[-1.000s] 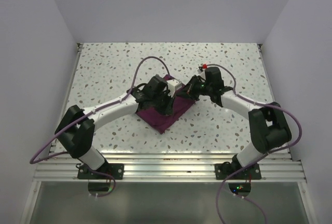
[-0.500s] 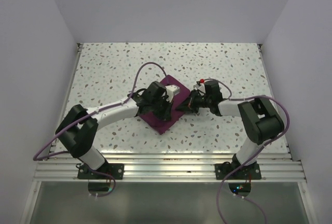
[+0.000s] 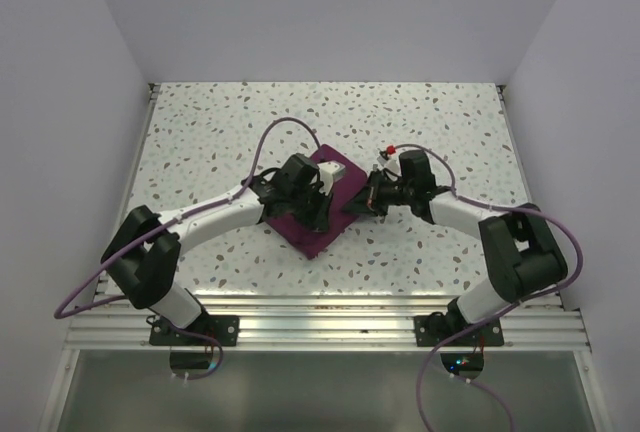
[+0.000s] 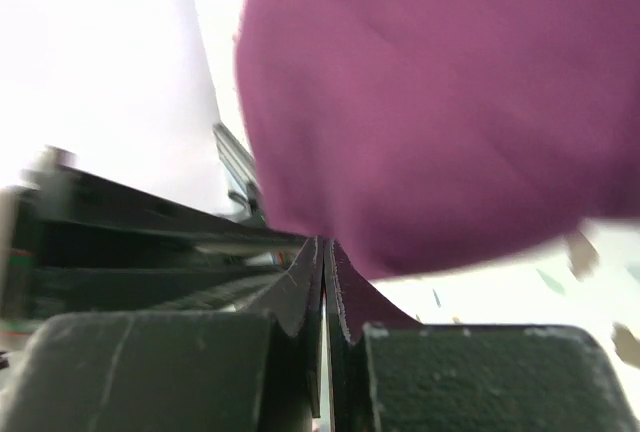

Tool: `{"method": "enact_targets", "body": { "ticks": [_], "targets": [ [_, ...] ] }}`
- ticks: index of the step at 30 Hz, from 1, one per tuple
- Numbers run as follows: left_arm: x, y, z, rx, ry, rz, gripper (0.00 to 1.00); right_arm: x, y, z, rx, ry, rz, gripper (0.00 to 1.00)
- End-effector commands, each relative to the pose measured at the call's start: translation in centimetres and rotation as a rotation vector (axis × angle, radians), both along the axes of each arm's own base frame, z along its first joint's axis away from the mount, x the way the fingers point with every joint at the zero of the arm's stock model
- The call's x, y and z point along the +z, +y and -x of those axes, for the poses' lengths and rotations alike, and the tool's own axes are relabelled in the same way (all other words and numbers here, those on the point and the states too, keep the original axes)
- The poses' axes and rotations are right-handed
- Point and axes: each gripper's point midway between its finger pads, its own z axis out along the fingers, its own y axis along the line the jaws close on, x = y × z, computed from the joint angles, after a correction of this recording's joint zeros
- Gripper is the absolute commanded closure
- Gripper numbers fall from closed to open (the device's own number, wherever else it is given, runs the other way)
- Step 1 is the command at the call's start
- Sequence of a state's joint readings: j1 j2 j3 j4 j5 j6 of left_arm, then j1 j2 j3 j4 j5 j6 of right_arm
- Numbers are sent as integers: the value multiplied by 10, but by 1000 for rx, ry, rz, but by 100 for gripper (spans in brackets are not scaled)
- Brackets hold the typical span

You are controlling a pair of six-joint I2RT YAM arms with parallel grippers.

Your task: Prepare the surgical pack

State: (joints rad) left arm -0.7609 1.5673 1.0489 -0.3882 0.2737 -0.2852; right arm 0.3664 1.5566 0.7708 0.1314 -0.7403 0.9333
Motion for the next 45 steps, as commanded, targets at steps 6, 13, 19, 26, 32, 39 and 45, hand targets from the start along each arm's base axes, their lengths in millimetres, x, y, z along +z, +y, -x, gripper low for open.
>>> {"method": "enact_targets", "body": {
  "ticks": [6, 13, 19, 26, 32, 39, 45],
  "targets": [
    [-21, 7, 18, 23, 84, 3, 83, -53, -1, 33, 56, 118, -38, 100],
    [-10, 20, 12, 62, 33, -44, 84, -47, -9, 31, 65, 116, 66, 100],
    [46, 20, 2, 94, -54, 4, 76, -3, -33, 22, 110, -15, 288, 100],
    [89, 41, -11, 200, -141, 27, 65, -3, -71, 40, 56, 45, 506, 68],
    [89, 99, -34, 446, -140, 63, 23, 4, -108, 50, -31, 16, 678, 1],
    [84, 136, -42, 595, -135, 66, 2, 24, -121, 61, -132, -69, 666, 1],
    [83, 151, -40, 671, -167, 103, 0, 16, -110, 78, -166, -84, 528, 1]
  ]
}}
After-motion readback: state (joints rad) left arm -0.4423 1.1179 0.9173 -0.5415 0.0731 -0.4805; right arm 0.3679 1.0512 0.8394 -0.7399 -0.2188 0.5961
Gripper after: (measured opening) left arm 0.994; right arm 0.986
